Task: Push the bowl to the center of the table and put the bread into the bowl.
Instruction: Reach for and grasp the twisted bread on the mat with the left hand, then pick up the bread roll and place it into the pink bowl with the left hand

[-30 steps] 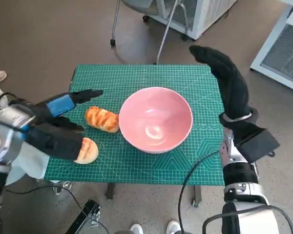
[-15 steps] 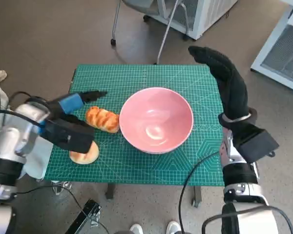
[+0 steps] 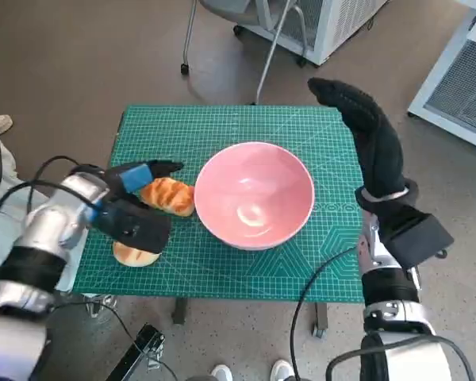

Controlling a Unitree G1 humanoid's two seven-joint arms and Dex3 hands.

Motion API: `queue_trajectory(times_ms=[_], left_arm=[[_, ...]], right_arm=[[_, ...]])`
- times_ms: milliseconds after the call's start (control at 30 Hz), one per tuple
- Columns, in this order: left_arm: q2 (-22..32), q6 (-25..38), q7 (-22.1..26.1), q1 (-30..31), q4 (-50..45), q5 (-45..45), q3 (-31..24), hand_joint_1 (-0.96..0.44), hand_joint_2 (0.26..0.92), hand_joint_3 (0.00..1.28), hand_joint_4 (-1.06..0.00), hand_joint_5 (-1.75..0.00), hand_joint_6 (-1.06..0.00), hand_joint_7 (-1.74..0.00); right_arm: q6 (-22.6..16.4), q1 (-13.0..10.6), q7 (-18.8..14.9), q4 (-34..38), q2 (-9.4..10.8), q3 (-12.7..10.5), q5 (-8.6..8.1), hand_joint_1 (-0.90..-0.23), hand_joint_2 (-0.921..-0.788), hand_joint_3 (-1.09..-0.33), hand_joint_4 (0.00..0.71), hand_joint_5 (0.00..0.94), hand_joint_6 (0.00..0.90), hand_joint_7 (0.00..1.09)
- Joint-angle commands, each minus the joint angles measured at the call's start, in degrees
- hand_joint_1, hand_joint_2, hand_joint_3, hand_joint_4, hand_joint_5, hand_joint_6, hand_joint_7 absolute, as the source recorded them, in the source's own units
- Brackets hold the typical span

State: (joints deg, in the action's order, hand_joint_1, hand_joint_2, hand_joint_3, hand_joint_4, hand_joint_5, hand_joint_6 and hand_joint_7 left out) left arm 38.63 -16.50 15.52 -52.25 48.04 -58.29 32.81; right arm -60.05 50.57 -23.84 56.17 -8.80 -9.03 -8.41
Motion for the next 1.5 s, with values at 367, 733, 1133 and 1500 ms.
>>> queue_trajectory(times_ms=[367,733,1133,1500], left_arm=[[-6.2,-2.3,-10.2,-5.5,16.1,-5.9,10.4,0.22,0.921,0.29,-0.25,-0.04,-0.44,-0.05],[-6.9,-5.0,-22.4,-7.2,21.3,-8.1,15.3,0.06,0.921,0.23,-0.57,-0.65,-0.62,-0.73],[-2.6,-3.3,-29.2,-12.2,21.3,-6.1,13.6,0.0,0.921,0.14,-0.59,-1.06,-0.59,-1.39],[3.7,-3.9,-27.2,-19.5,12.6,2.2,2.8,0.0,0.92,0.1,-0.63,-1.21,-0.61,-1.2]], right_arm=[[0.7,-2.7,1.6,-1.8,0.3,0.6,0.41,-0.596,-0.921,-0.768,0.325,0.016,0.008,0.83],[1.0,-3.9,2.7,-3.2,0.1,0.8,0.4,-0.585,-0.921,-0.773,0.319,0.012,0.001,0.84],[1.4,-4.5,3.3,-3.7,0.2,0.6,-0.02,-0.579,-0.921,-0.777,0.315,0.009,-0.001,0.84],[1.9,-4.8,3.1,-4.4,0.7,0.6,-0.84,-0.58,-0.921,-0.772,0.315,0.009,-0.001,0.83]])
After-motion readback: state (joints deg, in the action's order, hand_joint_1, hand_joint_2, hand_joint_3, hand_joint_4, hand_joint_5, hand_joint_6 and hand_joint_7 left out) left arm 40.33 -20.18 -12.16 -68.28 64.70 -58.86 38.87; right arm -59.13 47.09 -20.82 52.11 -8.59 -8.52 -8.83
